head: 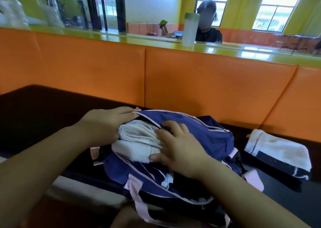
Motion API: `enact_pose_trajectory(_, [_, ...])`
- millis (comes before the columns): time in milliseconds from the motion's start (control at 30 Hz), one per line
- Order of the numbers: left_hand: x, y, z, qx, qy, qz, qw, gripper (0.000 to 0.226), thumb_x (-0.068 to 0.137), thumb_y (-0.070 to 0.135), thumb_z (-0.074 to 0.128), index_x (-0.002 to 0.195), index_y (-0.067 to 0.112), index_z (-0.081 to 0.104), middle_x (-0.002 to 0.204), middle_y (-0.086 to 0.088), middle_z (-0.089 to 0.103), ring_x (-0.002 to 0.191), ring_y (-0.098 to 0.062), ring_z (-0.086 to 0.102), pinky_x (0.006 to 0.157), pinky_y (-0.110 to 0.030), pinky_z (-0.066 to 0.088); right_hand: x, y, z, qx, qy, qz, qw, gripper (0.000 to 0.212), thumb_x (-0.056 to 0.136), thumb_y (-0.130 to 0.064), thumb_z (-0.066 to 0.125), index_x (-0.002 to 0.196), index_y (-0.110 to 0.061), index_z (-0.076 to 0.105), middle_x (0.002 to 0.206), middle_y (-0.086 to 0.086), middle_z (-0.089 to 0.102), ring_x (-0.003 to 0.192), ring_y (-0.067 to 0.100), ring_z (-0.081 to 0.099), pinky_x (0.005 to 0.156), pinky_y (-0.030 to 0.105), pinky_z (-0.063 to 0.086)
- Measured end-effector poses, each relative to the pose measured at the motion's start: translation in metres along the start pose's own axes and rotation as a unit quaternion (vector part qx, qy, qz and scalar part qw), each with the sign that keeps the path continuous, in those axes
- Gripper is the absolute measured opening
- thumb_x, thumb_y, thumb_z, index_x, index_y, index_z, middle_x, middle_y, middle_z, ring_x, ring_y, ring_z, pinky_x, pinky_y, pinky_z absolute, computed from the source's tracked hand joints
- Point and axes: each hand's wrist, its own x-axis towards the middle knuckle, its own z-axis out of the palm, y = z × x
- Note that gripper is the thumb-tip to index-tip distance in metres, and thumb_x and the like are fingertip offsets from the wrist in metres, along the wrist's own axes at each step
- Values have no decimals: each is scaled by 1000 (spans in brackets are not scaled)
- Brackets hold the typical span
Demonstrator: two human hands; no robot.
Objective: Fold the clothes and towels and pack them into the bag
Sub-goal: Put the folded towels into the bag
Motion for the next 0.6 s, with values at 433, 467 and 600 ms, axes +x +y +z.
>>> enact_pose_trajectory(433, [1,-2,-5,-38,-39,9,998,66,85,22,48,140,50,23,151,29,19,122,1,43,70,-11,35,9,-30,23,-64,121,-128,982,25,72,-19,49,81,-16,72,85,1,69,66,22,64,48,24,49])
enact_pose_trajectory(467, [0,-3,-4,-38,-36,6,999,67,84,22,47,141,49,24,152,28,18,124,0,41,74,-14,38,13,-29,25,-56,100,-93,989,21,69,-18,58,83,-17,73,86,1,70,66,21,66,47,25,51])
enact_pose_trajectory(600, [-3,-4,2,-37,-5,17,999,69,74,29,34,140,48,28,151,27,23,124,2,42,71,-12,36,32,-31,21,-51,9,-25,998,35,76,-27,72,112,-28,66,112,2,63,99,24,62,75,33,52])
